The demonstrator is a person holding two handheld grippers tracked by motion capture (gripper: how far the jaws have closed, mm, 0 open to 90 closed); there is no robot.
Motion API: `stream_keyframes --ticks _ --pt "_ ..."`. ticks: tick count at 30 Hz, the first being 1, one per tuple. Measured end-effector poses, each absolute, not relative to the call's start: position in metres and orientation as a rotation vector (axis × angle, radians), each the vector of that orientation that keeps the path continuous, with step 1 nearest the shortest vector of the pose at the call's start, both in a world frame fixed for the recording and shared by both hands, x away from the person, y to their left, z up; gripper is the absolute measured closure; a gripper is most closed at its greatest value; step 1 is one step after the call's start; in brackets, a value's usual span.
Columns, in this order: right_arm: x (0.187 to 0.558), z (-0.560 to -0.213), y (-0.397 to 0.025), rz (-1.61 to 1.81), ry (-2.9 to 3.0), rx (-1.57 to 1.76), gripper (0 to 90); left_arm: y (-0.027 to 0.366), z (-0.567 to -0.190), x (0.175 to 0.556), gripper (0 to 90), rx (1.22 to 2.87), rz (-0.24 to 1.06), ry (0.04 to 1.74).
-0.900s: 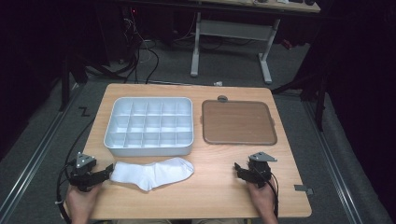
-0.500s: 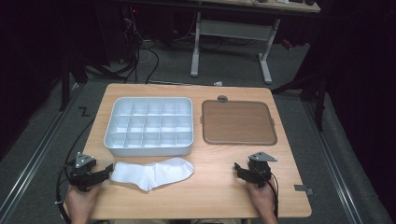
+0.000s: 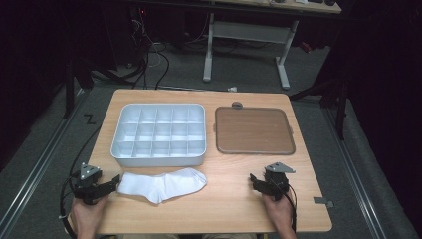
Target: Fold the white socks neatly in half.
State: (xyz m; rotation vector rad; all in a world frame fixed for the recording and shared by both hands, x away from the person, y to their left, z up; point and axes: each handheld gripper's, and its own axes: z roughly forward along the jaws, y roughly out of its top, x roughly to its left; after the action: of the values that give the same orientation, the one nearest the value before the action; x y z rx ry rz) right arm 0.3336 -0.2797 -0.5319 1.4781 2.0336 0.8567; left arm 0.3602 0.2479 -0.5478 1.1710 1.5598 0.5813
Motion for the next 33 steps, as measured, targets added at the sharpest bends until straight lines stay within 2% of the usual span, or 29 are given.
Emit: stream_keyframes --ticks 15,17,19,20,25,33 --pt "0.335 -0.531 -0.280 0.850 2.024 1.487 40.2 0.248 -0.547 0.361 27.8 1.165 0.569 1.563" --pt "0.336 -0.531 -0.280 0.844 2.017 1.493 40.7 0.245 -0.548 0.360 25.2 1.197 0.579 1.552" --pt "0.336 -0.530 -0.278 0.838 2.014 1.495 49.0 0.244 -0.549 0.360 24.8 1.207 0.592 1.549" --pt "0.336 -0.530 -0.278 0.838 2.014 1.495 49.0 0.244 -0.549 0.360 24.8 1.199 0.588 1.549" --pt "0.334 -0.522 -0.268 0.904 2.026 1.471 54.6 0.250 -0.542 0.358 30.3 1.148 0.487 1.553" --pt "0.328 -0.507 -0.237 0.994 2.120 1.371 58.6 0.243 -0.524 0.344 31.8 1.122 0.386 1.499"
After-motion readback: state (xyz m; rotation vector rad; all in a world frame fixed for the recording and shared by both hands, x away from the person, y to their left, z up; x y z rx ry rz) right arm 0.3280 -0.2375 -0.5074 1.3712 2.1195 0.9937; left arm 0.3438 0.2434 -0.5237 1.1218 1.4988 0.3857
